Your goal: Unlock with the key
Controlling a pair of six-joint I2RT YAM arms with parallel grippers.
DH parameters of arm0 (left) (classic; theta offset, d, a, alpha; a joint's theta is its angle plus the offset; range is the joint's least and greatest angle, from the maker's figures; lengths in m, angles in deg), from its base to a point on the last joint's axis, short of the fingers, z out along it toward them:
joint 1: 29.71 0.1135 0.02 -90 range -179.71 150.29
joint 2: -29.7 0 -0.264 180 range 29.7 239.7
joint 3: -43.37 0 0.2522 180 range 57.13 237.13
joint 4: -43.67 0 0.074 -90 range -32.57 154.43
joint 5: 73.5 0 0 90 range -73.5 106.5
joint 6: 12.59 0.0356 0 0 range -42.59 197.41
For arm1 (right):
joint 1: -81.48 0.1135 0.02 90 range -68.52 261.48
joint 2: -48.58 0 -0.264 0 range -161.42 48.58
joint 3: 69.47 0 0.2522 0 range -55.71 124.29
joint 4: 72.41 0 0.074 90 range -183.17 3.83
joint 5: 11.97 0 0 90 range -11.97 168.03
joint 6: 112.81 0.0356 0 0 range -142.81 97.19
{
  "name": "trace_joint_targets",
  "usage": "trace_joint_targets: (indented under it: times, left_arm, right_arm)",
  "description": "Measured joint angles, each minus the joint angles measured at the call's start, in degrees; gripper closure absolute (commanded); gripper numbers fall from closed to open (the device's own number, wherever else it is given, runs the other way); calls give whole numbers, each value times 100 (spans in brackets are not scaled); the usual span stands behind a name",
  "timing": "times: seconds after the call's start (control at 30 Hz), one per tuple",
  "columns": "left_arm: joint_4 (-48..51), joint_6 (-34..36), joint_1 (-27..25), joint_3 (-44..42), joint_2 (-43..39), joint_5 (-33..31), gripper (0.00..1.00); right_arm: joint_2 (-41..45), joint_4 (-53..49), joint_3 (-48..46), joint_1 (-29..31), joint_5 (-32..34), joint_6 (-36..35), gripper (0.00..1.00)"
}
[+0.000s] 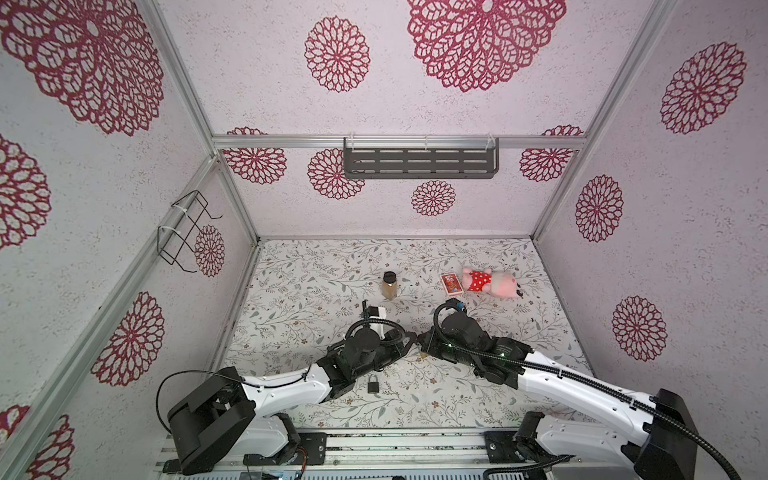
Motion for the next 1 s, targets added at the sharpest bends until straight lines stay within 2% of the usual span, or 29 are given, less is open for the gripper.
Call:
trace_joint_targets:
  times: [0.13,0.27,0.4,0.6,0.77,0.93,1.0]
  left_arm:
    - [17,68,7,-4,0,-2,100]
    - [304,317,107,-2,-72,79,100]
    - [922,695,345,90,-310,175,100]
    - [1847,1596,581,640,-754,267,100]
    - [2291,2243,748,1047,-879,485,100]
    - [2583,2621,922,1257,-866,813,100]
    - [2691,2734,944,1381,-831,920,100]
  right_arm:
    - [63,2,-7,-24,2,-13,69]
    - [221,-2,-7,-101,2,-107,53]
    - [391,-24,-7,-262,-11,-313,47]
    - [789,140,-107,-619,-387,-905,44]
    - [931,444,-260,-861,-1095,-1620,45]
    - [931,713,-260,-1016,-1823,-2249,52]
    - [931,807,-262,-1088,-2017,-2382,58]
